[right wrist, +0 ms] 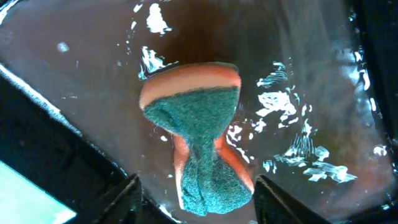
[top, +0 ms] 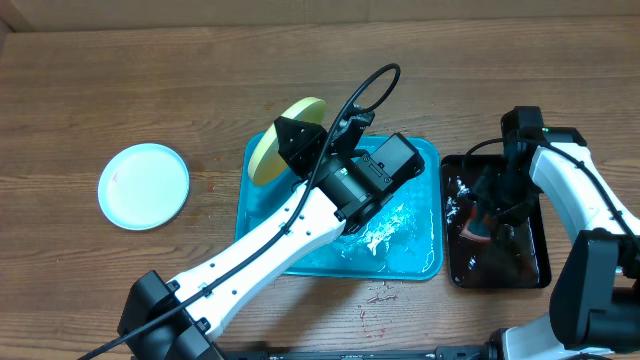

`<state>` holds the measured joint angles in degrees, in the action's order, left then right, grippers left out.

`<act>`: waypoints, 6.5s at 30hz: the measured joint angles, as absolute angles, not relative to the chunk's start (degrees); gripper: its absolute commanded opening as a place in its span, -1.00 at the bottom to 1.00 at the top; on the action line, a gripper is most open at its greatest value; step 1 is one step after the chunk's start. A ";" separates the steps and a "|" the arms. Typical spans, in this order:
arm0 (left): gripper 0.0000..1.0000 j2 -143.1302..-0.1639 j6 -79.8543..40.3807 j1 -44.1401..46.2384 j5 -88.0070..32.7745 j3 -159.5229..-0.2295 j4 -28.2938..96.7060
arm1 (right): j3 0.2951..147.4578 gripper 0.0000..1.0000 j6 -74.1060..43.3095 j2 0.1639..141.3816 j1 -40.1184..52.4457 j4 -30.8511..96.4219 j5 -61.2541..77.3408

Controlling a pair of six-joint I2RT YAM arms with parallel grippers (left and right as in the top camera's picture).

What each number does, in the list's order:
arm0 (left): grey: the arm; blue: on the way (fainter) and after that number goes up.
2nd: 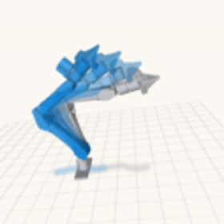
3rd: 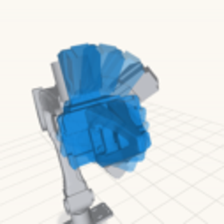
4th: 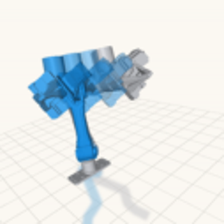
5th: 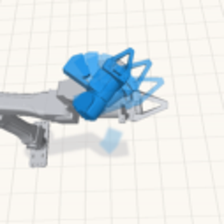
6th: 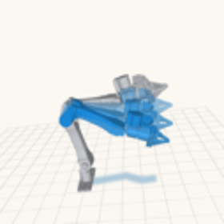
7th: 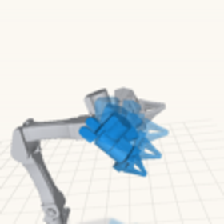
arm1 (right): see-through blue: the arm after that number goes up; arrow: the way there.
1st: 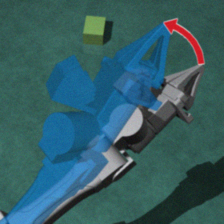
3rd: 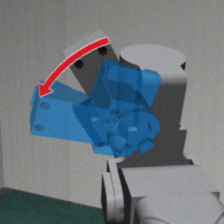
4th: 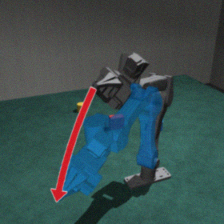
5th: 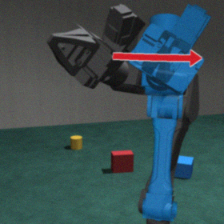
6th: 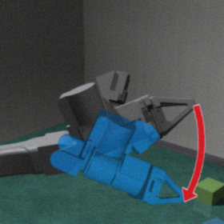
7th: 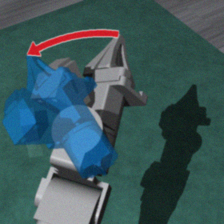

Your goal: Clean dirty plates on tray and stack at the side

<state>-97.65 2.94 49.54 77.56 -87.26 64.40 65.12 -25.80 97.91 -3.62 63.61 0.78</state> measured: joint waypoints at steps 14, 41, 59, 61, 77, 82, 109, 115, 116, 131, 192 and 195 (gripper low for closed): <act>-0.91 -97.65 2.94 49.54 77.38 -87.26 64.25 | 65.12 0.40 -25.80 97.91 -3.62 63.55 1.28; -0.91 -97.51 -35.70 28.29 25.98 -87.29 66.43 | 69.67 1.00 -23.51 97.91 -3.62 70.43 5.80; -0.91 -78.43 -36.07 -6.92 10.66 -86.00 68.01 | 90.87 1.00 -11.94 91.00 5.96 77.12 7.90; -0.91 -77.80 -36.10 -10.37 10.46 -83.42 67.11 | 91.50 1.00 -10.24 88.42 9.23 77.03 8.40; -0.91 -90.70 -35.42 -30.20 3.16 -61.73 46.74 | 91.61 1.00 -6.37 78.26 29.67 79.29 9.98; -0.92 -95.70 -35.40 -31.99 2.48 -61.73 44.38 | 91.61 1.00 -6.33 77.93 32.49 80.53 10.09; 0.70 -96.66 -34.61 -38.30 0.38 -61.67 41.23 | 91.61 1.00 -6.31 77.93 33.85 81.56 10.28; 0.56 -96.66 -32.56 -35.11 -0.91 -61.89 41.01 | 91.61 1.00 -6.31 77.93 33.85 81.58 10.24; 0.58 -96.66 -32.14 -34.41 -1.10 -61.98 40.80 | 91.61 1.00 -6.28 77.93 33.87 81.56 10.28; 0.51 -96.66 -27.88 -31.94 -3.88 -62.46 38.81 | 91.61 1.00 -6.17 77.93 33.85 81.47 10.26; 1.00 -36.47 -11.11 3.68 15.64 -96.60 90.17 | 113.99 1.00 -25.96 54.70 32.99 97.27 -30.87; 1.00 -36.47 -11.81 3.68 15.25 -96.60 91.83 | 113.99 1.00 -25.98 54.70 32.99 97.30 -30.92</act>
<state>-36.47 -11.81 3.68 15.25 -96.60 91.83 113.99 -25.98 54.70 32.99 97.30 -30.92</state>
